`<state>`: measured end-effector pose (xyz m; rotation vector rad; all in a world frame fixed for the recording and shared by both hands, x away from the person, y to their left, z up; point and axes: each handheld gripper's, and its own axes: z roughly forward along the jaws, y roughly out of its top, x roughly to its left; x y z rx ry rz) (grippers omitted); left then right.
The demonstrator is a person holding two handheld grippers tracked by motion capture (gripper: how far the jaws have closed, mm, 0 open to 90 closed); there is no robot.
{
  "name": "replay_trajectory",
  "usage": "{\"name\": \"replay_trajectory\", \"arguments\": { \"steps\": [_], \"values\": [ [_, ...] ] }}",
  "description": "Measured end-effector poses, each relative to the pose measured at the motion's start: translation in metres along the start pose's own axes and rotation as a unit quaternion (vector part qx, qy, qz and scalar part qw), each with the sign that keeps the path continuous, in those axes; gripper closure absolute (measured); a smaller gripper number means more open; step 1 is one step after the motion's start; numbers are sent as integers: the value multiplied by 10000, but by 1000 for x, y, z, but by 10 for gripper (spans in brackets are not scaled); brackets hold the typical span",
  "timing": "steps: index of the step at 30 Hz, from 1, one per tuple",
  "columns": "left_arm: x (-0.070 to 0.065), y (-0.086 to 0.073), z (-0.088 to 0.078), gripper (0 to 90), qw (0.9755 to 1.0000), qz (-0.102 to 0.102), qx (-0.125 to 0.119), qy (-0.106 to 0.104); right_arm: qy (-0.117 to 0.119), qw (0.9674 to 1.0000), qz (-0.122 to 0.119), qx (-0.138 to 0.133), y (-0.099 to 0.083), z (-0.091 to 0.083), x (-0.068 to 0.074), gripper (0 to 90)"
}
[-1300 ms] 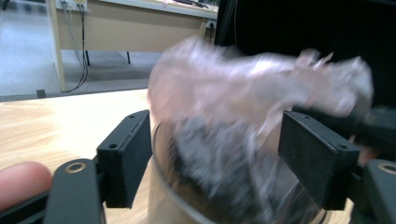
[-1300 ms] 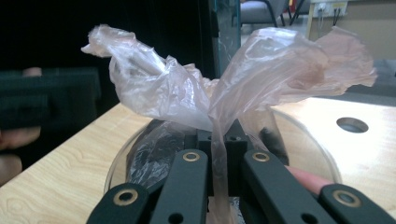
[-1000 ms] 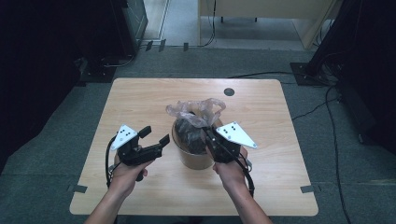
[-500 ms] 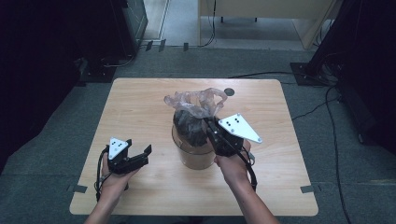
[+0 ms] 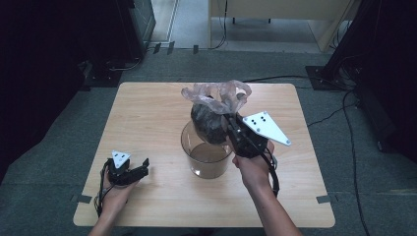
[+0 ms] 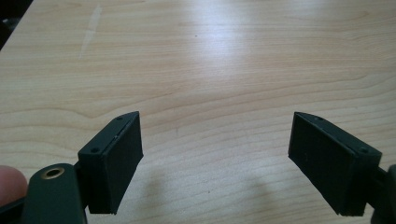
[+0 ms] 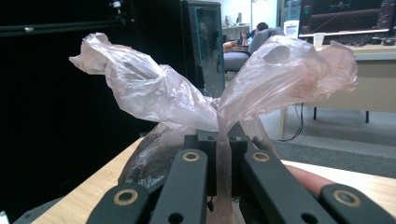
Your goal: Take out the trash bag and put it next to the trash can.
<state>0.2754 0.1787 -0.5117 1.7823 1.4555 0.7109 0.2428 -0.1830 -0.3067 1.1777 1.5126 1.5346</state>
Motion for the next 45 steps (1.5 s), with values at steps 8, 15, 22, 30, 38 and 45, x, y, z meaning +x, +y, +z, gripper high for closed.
{"name": "replay_trajectory", "arguments": {
  "steps": [8, 15, 22, 30, 38, 45],
  "values": [
    [-1, -6, 7, 170, 9991, 230, 347, -32, -142, 9998, -4, -143, 11, -6, -9, 900],
    [-3, -7, 9, 171, 9988, 203, 454, -29, -431, 9988, 13, -233, 17, -11, -27, 900],
    [-3, -7, 9, 172, 9988, 198, 450, -45, -752, 9966, 104, -308, 20, -18, -51, 900],
    [-3, -7, 9, 173, 9988, 205, 453, -38, -1144, 9931, 142, -208, 7, -17, -81, 900],
    [-3, -8, 9, 174, 9988, 207, 452, -36, -1335, 9905, 277, 170, -25, 0, -105, 900],
    [-3, -7, 9, 174, 9987, 224, 448, -41, -1374, 9890, 189, 506, -62, 31, -110, 900]
  ]
}}
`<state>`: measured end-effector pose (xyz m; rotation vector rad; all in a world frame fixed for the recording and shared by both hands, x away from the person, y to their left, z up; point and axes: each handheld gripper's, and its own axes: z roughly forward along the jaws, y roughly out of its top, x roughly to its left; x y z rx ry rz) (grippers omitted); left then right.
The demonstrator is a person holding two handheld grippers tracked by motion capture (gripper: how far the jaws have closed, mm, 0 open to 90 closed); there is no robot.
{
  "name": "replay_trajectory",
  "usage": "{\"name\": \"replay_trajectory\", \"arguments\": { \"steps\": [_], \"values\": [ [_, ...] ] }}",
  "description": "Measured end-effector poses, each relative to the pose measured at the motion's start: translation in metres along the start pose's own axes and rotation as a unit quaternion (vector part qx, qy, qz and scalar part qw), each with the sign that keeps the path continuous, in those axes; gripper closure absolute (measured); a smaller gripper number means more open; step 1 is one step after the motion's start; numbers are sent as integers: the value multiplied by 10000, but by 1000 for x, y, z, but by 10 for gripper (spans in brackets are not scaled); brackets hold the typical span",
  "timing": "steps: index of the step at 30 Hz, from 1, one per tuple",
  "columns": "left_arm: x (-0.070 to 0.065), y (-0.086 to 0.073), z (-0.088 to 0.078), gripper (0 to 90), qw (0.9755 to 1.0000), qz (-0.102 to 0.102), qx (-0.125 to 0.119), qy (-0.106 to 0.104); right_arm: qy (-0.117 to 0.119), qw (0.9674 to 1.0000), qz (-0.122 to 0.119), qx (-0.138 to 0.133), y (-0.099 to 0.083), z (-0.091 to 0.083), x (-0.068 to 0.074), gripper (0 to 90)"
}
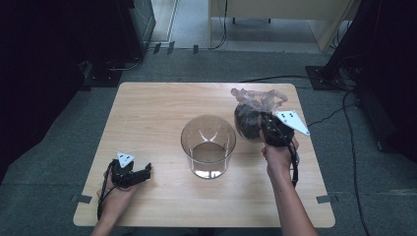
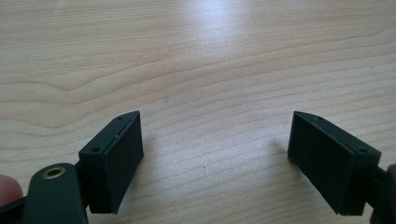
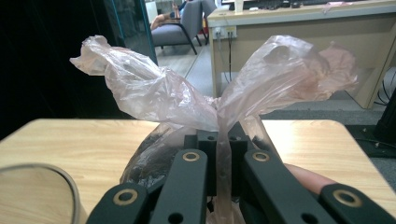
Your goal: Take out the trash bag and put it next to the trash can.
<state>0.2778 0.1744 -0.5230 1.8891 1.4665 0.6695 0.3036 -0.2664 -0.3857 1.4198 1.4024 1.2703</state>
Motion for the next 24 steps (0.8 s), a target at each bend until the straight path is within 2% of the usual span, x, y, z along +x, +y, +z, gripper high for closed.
{"name": "replay_trajectory", "arguments": {
  "steps": [2, 5, 8, 10, 12, 17, 21, 24],
  "values": [
    [0, 0, 0, 175, 10000, 0, -1, -1, 94, 9999, -16, 71, -7, 8, 5, 900],
    [0, 0, 0, 175, 10000, -5, -10, -2, 275, 9996, -50, 32, -16, 17, 13, 900],
    [0, 0, 0, 176, 10000, -5, -14, -1, 633, 9979, -32, -94, -26, 22, 15, 900],
    [0, 0, 0, 176, 10000, -9, -13, -4, 681, 9976, -53, -72, -30, 24, 15, 900],
    [0, 0, 0, 177, 10000, 1, -4, -7, 619, 9978, -162, 151, -46, 29, 11, 900],
    [0, 0, 0, 177, 10000, 7, -4, -25, 700, 9967, -164, 374, -63, 31, 4, 887],
    [0, 0, 0, 178, 10000, 13, 1, -26, 993, 9938, -298, 403, -69, 25, 3, 790],
    [0, 0, 0, 178, 10000, 14, 5, -27, 994, 9934, -431, 383, -74, 18, 4, 639]
  ]
}}
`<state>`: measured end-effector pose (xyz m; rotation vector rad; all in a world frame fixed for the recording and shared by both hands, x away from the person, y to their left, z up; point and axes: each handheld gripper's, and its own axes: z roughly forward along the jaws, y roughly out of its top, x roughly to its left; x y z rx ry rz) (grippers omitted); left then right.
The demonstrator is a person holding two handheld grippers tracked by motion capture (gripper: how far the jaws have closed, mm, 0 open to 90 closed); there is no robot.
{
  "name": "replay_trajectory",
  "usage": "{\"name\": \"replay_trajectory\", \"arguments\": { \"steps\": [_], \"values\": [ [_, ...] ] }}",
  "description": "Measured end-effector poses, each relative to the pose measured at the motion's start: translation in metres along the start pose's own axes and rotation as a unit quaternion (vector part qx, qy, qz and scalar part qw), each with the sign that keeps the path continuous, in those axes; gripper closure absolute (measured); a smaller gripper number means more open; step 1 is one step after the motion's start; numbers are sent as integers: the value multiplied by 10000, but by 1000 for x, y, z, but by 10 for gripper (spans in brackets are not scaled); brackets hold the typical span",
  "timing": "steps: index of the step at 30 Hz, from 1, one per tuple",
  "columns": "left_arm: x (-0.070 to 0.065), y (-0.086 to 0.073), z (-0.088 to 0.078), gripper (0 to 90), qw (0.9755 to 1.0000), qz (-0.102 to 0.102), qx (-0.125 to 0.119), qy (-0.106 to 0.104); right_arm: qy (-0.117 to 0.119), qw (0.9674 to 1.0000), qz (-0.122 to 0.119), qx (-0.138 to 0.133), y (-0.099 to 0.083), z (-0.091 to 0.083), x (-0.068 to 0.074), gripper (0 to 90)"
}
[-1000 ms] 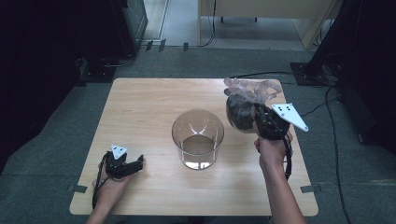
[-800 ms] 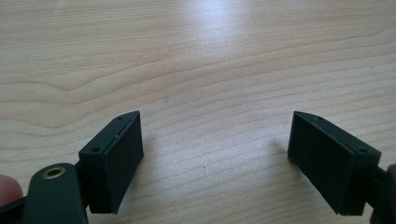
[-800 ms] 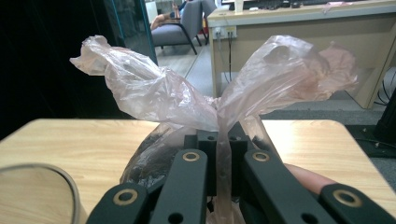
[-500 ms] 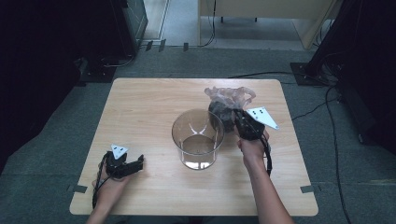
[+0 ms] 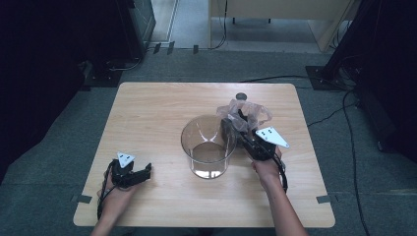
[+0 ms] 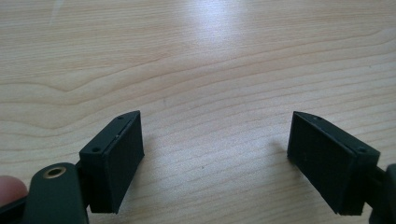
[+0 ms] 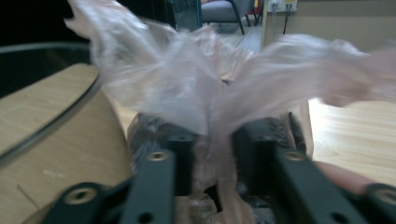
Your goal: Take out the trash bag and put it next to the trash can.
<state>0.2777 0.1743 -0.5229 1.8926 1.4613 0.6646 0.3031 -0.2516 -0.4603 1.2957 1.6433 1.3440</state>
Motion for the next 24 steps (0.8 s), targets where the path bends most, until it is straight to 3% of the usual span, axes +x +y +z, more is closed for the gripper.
{"name": "replay_trajectory", "arguments": {
  "steps": [5, 7, 10, 15, 24],
  "values": [
    [0, 0, 0, 177, 10000, 3, 1, 2, -218, 9996, -28, 170, -12, -7, -1, 371],
    [0, 0, 0, 177, 10000, -3, -6, 0, -220, 9995, 95, 227, -15, -10, -3, 235],
    [0, 0, 0, 177, 10000, 9, 2, -10, -175, 9985, 412, 299, -16, -13, -8, 141],
    [0, 0, 0, 177, 10000, 20, 5, -17, 9, 9973, 644, 367, -16, -17, -15, 130],
    [0, 0, 0, 178, 10000, 19, 3, -16, 251, 9967, 592, 488, -23, -28, -21, 50]
  ]
}}
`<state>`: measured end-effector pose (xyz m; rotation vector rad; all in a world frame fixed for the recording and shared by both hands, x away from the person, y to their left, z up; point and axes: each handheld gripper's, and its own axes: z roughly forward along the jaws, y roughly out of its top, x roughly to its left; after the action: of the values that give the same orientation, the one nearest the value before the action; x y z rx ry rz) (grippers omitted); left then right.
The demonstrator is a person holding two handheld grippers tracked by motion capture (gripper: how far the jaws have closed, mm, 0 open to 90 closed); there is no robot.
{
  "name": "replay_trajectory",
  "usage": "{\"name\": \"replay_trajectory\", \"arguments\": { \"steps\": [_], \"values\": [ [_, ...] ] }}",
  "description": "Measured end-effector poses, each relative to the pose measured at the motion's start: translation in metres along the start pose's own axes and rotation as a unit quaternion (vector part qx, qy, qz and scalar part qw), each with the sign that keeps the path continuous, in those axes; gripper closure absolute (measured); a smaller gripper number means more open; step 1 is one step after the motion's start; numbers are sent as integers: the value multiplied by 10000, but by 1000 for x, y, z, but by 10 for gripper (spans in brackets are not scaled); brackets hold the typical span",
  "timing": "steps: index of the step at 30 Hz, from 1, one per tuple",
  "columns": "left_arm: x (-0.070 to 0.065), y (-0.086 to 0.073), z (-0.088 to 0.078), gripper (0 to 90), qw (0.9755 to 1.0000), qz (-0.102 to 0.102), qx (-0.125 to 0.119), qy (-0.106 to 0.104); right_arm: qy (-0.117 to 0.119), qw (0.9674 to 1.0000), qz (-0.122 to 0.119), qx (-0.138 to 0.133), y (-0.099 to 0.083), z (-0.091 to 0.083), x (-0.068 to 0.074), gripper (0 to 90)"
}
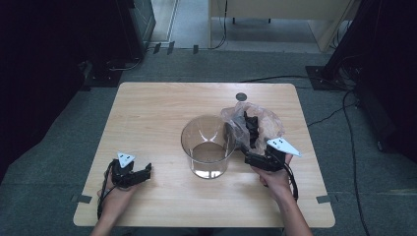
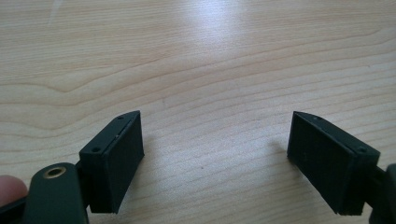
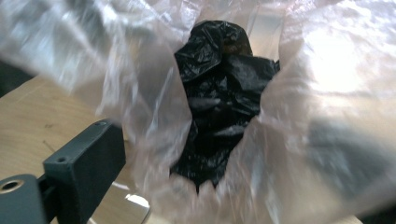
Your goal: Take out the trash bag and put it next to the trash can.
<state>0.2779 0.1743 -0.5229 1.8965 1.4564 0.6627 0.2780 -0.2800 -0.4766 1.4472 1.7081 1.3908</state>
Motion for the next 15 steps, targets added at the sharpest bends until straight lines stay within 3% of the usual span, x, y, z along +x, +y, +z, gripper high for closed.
{"name": "replay_trajectory", "arguments": {
  "steps": [3, 15],
  "values": [
    [0, 0, 0, 177, 10000, -9, -6, -1, 62, 10000, -74, 22, -2, -4, -1, 25],
    [0, 0, 0, 177, 10000, -4, -1, -2, -60, 9991, -302, 276, -15, -22, -13, 19]
  ]
}}
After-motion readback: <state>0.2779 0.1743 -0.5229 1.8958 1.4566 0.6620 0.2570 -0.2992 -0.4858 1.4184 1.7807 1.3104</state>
